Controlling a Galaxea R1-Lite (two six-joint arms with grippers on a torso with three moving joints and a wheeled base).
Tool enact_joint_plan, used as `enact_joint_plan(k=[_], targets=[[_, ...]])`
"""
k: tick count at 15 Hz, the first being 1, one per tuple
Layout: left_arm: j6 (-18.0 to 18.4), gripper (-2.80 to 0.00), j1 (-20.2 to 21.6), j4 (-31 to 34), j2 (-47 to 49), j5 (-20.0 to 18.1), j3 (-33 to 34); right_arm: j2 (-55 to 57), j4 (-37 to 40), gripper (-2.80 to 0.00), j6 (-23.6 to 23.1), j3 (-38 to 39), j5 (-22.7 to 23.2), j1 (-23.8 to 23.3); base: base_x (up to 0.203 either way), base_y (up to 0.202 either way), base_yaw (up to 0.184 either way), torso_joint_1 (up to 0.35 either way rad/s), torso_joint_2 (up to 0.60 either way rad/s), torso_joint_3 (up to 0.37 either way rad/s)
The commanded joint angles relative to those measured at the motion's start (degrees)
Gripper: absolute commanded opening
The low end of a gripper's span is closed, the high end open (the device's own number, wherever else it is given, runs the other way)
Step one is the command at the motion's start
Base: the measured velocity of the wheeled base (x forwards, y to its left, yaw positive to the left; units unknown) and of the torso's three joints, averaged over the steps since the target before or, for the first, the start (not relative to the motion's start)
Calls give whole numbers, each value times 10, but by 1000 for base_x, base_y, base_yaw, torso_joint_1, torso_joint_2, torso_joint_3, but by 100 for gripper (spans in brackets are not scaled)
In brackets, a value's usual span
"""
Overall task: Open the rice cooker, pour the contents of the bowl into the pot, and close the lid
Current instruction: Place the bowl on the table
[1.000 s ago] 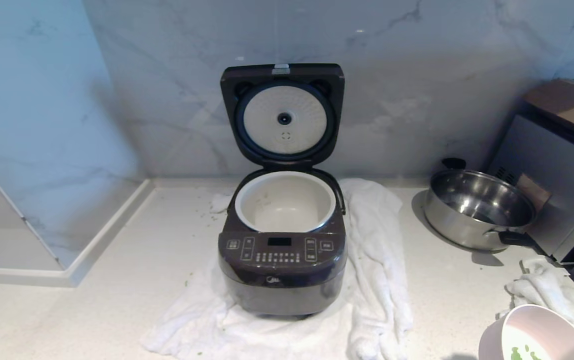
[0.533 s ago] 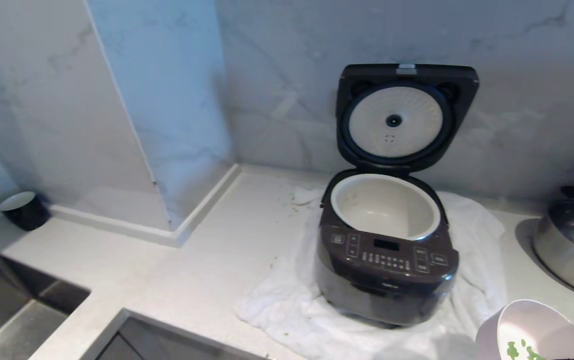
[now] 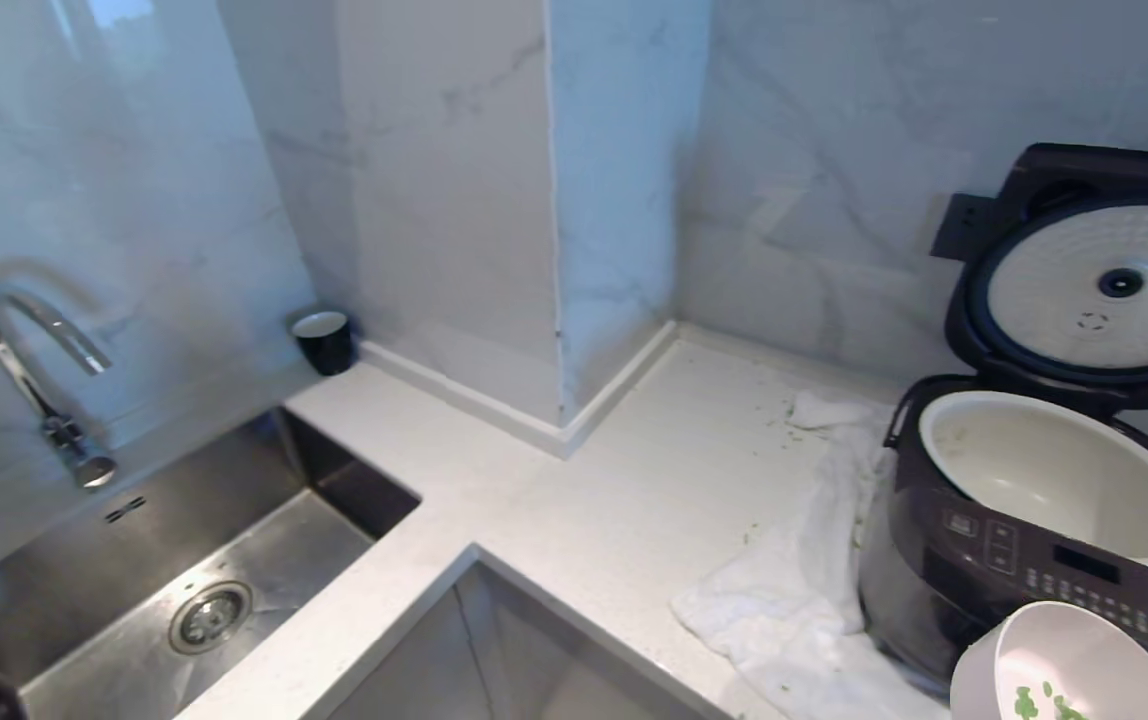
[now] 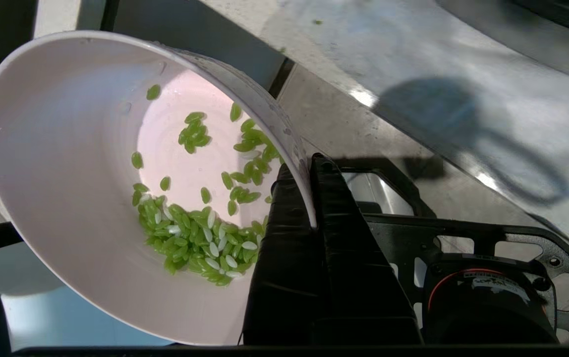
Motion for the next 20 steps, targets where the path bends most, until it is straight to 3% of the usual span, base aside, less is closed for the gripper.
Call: enact_joint_plan(k=[1,5,20], targets=[[0,-280,0,0,1,0,1,-1,1,-280,2,1,1,-1,2,-6,178,10,-2,-2],[0,-280,0,0,0,0,1,0,1,-280,2,5,0,-4,-1,-6,138,2,2,3],[0,-280,0,0,0,0,1,77,-76,-280,5,6,2,-6,4,0,0,0,0,0]])
